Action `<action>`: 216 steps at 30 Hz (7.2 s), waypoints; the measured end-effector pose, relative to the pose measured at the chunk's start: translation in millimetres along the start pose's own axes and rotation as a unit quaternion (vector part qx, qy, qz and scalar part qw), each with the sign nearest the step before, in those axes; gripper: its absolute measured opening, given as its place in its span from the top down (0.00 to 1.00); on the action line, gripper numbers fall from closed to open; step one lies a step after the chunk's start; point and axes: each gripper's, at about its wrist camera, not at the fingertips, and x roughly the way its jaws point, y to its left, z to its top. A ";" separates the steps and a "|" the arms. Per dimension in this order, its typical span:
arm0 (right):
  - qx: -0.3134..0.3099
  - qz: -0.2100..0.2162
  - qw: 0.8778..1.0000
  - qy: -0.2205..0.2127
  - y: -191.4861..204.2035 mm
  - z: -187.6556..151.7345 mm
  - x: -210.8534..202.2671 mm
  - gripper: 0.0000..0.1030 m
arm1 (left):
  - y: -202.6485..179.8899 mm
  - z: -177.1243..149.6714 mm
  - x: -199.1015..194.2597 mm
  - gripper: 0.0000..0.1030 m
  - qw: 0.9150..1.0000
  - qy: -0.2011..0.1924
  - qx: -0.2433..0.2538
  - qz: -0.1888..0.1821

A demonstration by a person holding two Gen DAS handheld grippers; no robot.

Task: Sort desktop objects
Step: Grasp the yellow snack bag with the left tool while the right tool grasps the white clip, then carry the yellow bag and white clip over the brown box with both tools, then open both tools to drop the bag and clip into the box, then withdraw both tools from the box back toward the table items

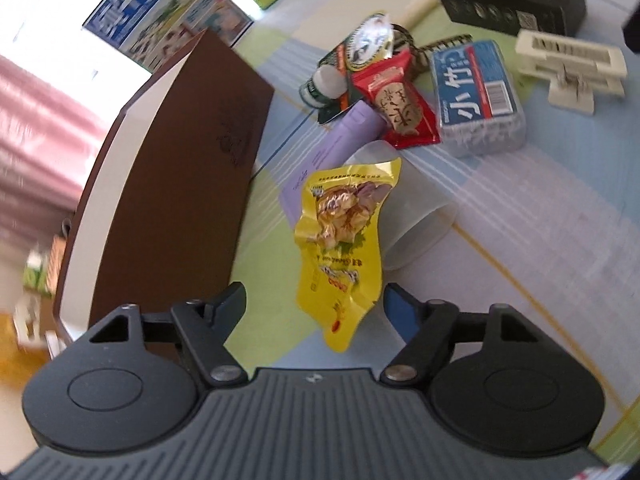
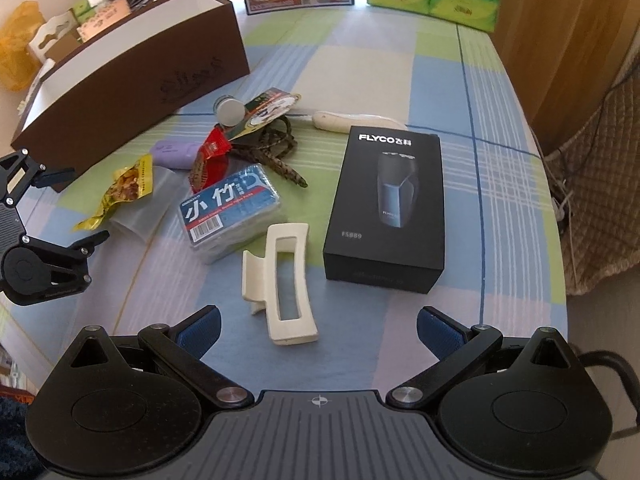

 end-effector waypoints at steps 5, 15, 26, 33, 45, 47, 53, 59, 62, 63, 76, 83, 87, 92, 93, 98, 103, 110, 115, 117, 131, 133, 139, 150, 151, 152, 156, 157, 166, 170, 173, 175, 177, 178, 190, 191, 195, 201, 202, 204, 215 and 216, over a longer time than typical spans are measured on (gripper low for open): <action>0.015 -0.008 1.000 0.005 0.0 1.8 5.3 0.02 | -2.8 0.8 9.8 0.42 0.998 -0.023 0.050 -0.012; 0.030 -0.013 0.999 0.011 1.1 1.4 10.9 0.02 | 13.9 6.4 19.7 0.83 0.994 -0.053 0.067 -0.065; -0.030 0.017 0.999 -0.012 21.7 4.4 22.5 0.10 | 103.3 -1.3 13.3 0.89 0.953 0.025 -0.232 -0.195; -0.065 0.023 0.998 0.000 28.1 3.4 38.9 0.33 | 122.3 -20.9 9.1 0.89 0.923 0.064 -0.317 -0.209; -0.081 0.011 0.997 0.019 36.4 3.5 62.2 0.44 | 121.1 -24.3 41.4 0.90 0.919 0.080 -0.334 -0.196; -0.088 0.005 0.996 0.013 39.1 3.6 63.8 0.44 | 121.1 -23.5 45.4 0.90 0.918 0.079 -0.337 -0.193; -0.097 0.004 0.995 0.002 42.3 4.3 64.2 0.61 | 119.4 -22.9 47.1 0.94 0.919 0.071 -0.336 -0.192; -0.085 0.013 0.996 -0.002 38.3 5.3 57.0 0.62 | 121.8 -29.7 35.3 0.94 0.913 0.062 -0.352 -0.199; -0.076 0.021 0.997 -0.006 34.2 6.7 47.7 0.62 | 121.8 -31.1 27.3 0.94 0.910 0.059 -0.359 -0.200; -0.075 0.022 0.997 -0.008 33.4 7.7 44.7 0.62 | 122.0 -31.5 23.7 0.94 0.909 0.057 -0.361 -0.200; -0.101 0.068 0.990 -0.065 46.7 49.0 4.1 0.62 | 141.1 -20.8 -19.4 0.94 0.905 0.021 -0.389 -0.173; -0.136 0.117 0.978 -0.106 74.5 96.9 -4.2 0.62 | 170.0 -13.4 -38.3 0.94 0.901 -0.016 -0.410 -0.140; -0.157 0.138 0.968 -0.137 94.2 130.0 -10.4 0.62 | 191.0 -13.0 -45.5 0.94 0.895 -0.037 -0.427 -0.120; -0.195 0.155 0.954 -0.166 121.7 166.4 -12.8 0.62 | 219.4 -12.8 -47.9 0.94 0.891 -0.055 -0.441 -0.093; -0.203 0.157 0.951 -0.171 128.4 173.8 -11.7 0.62 | 225.7 -13.2 -46.9 0.94 0.890 -0.056 -0.444 -0.086; -0.234 0.165 0.939 -0.191 152.7 207.4 -0.4 0.62 | 253.7 -17.7 -29.3 0.94 0.884 -0.050 -0.461 -0.058; -0.256 0.158 0.935 -0.186 177.3 245.7 33.3 0.62 | 273.2 -29.5 2.4 0.94 0.872 -0.020 -0.487 -0.045; -0.265 0.119 0.947 -0.133 188.2 286.7 105.8 0.62 | 281.2 -30.3 54.8 0.94 0.871 0.032 -0.487 -0.052; -0.273 0.102 0.952 -0.094 185.9 293.1 144.5 0.62 | 279.3 -29.8 89.8 0.94 0.884 0.077 -0.459 -0.052; -0.277 0.094 0.953 -0.084 184.8 294.4 155.5 0.62 | 279.4 -30.0 99.3 0.94 0.887 0.088 -0.450 -0.051; -0.340 0.057 0.936 -0.067 190.8 293.7 190.9 0.62 | 281.8 -24.9 148.2 0.91 0.905 0.153 -0.396 -0.022; -0.348 0.052 0.934 -0.067 192.7 293.4 193.8 0.62 | 281.6 -24.3 151.9 0.87 0.907 0.158 -0.389 -0.018; -0.345 0.058 0.934 -0.067 191.0 296.2 196.5 0.62 | 281.2 -22.2 151.6 0.68 0.914 0.154 -0.374 -0.004; -0.362 0.079 0.923 -0.106 196.7 284.4 175.3 0.15 | 284.8 -19.1 138.9 0.34 0.918 0.139 -0.371 0.014; -0.361 0.081 0.923 -0.106 196.1 284.8 173.5 0.14 | 285.4 -19.0 136.9 0.32 0.918 0.136 -0.372 0.013; -0.359 0.081 0.924 -0.105 194.9 285.7 172.5 0.11 | 286.3 -18.9 135.0 0.28 0.918 0.133 -0.373 0.014; -0.340 0.089 0.930 -0.109 186.8 287.3 164.3 0.05 | 288.4 -17.7 123.5 0.23 0.918 0.120 -0.378 0.020; -0.335 0.093 0.931 -0.110 184.8 286.9 161.3 0.04 | 289.2 -17.4 121.0 0.22 0.917 0.117 -0.380 0.020; -0.302 0.108 0.940 -0.118 174.5 282.8 136.0 0.02 | 286.0 -11.2 92.4 0.14 0.915 0.094 -0.391 0.020; -0.295 0.112 0.940 -0.128 171.2 278.1 123.5 0.02 | 284.8 -7.2 78.6 0.14 0.914 0.083 -0.396 0.020; -0.289 0.115 0.940 -0.137 169.7 274.4 112.1 0.02 | 283.4 -4.8 66.8 0.14 0.914 0.075 -0.398 0.020; -0.284 0.120 0.940 -0.145 167.8 271.5 103.7 0.02 | 281.9 -4.6 58.5 0.14 0.914 0.069 -0.400 0.019; -0.279 0.121 0.940 -0.156 165.7 267.5 94.8 0.02 | 279.6 -3.5 49.0 0.14 0.914 0.062 -0.401 0.019; -0.275 0.122 0.940 -0.160 164.2 265.8 90.0 0.02 | 279.0 -3.8 43.9 0.14 0.913 0.059 -0.403 0.020; -0.238 0.150 0.938 -0.201 137.8 220.6 26.7 0.02 | 254.2 -3.8 -27.5 0.10 0.902 0.010 -0.432 0.020; -0.235 0.153 0.938 -0.204 135.1 216.8 21.5 0.02 | 251.1 -3.8 -33.7 0.10 0.901 0.006 -0.433 0.021; -0.229 0.159 0.936 -0.215 127.6 200.1 0.9 0.02 | 240.0 -4.4 -55.1 0.10 0.898 -0.005 -0.439 0.024; -0.224 0.161 0.932 -0.234 116.9 176.1 -24.0 0.02 | 221.4 -6.3 -83.7 0.06 0.891 -0.020 -0.452 0.025; -0.221 0.162 0.933 -0.235 114.5 172.7 -27.2 0.02 | 217.9 -5.7 -87.6 0.06 0.891 -0.022 -0.452 0.025; -0.216 0.161 0.933 -0.238 109.5 164.6 -32.7 0.02 | 211.7 -6.3 -95.3 0.05 0.892 -0.027 -0.451 0.024; -0.199 0.153 0.946 -0.203 75.9 107.7 -47.0 0.02 | 160.6 -21.4 -111.1 0.04 0.887 -0.014 -0.461 -0.016; -0.199 0.151 0.948 -0.198 72.5 101.6 -47.3 0.02 | 155.2 -22.1 -111.1 0.04 0.887 -0.011 -0.461 -0.021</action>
